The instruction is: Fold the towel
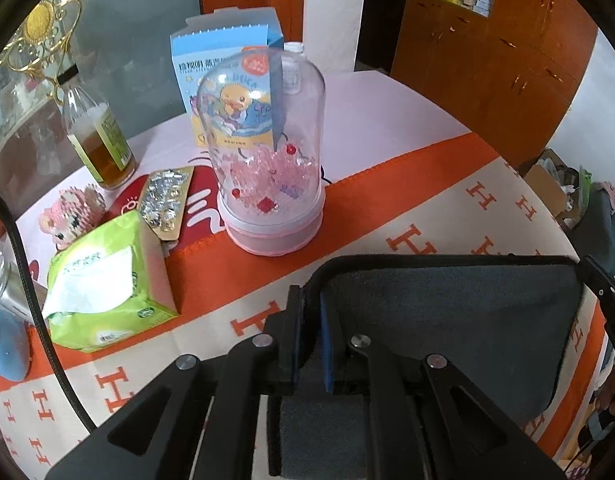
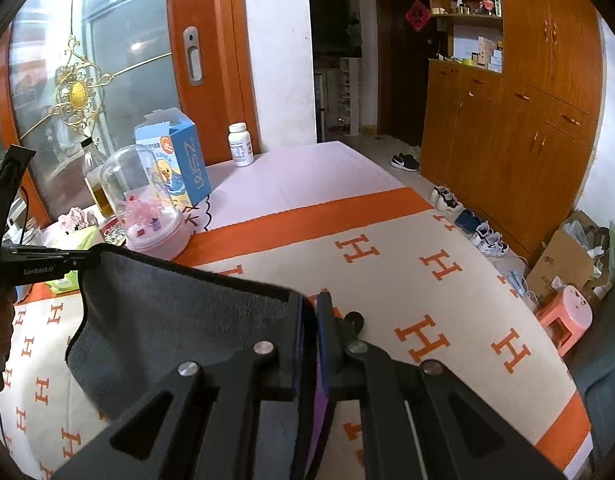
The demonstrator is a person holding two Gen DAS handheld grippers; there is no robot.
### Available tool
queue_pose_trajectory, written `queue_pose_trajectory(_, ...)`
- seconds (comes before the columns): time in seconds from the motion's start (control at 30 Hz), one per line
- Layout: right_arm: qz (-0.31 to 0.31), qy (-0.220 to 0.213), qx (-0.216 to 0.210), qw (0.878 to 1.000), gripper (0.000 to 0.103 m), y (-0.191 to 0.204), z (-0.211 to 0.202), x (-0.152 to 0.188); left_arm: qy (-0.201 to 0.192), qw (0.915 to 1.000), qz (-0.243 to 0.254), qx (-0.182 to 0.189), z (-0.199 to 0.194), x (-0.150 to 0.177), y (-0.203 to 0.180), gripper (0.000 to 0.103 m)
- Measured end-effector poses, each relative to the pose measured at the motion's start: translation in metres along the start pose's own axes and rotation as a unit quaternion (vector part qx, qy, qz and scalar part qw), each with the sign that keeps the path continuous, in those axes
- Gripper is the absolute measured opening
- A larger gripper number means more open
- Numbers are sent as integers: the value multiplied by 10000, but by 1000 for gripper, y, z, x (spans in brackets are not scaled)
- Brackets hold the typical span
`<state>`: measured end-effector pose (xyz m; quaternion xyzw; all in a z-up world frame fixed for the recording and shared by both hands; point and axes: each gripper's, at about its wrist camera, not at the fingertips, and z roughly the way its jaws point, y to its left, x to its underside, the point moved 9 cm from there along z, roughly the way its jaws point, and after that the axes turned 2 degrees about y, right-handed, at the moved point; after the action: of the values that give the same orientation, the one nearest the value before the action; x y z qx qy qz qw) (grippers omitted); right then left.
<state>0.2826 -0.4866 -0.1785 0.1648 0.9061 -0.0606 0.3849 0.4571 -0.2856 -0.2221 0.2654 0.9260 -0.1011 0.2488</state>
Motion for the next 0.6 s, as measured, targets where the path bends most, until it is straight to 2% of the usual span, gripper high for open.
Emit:
queue_pose_trajectory(0.03, -1, 13, 38, 10000, 12, -2, 1, 0, -14, 10000, -7, -8, 1, 1, -1, 10)
queue_pose_trajectory(0.07, 21, 24, 52, 10000, 15, -4, 2, 1, -21, 10000, -5, -49, 2, 1, -1, 18)
queue_pose_trajectory(0.13, 98, 34, 57, 9999, 32, -7, 2, 2, -18, 9999, 18, -159, 3, 2, -1, 25)
queue_pose_trajectory(0.3, 186, -16, 56, 9998, 35, -12, -6, 0, 18, 9995, 9, -330, -7, 6, 0, 34)
queue_pose_trajectory(0.6, 233, -252, 18, 9994, 46, 1, -45, 5, -129, 9988, -104, -460, -60, 36, 4, 41)
